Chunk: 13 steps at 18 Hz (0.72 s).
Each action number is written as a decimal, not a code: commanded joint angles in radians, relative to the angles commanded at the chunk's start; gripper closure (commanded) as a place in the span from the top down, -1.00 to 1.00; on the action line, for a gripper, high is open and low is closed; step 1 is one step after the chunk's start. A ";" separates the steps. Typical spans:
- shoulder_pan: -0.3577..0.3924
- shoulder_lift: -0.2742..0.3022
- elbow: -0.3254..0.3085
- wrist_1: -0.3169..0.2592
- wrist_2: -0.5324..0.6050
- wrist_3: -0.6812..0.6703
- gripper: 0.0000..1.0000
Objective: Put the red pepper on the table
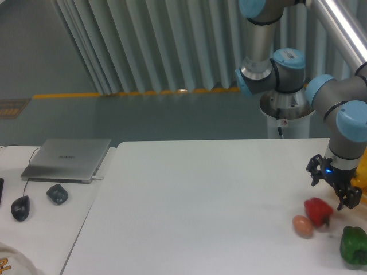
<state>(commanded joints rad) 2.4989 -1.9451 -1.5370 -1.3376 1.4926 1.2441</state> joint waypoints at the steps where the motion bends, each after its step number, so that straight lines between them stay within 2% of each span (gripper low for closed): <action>1: 0.000 0.000 0.000 0.000 0.000 0.000 1.00; 13: -0.002 0.014 0.009 0.006 0.000 0.014 1.00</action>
<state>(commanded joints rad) 2.4973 -1.9313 -1.5279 -1.3315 1.4926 1.2578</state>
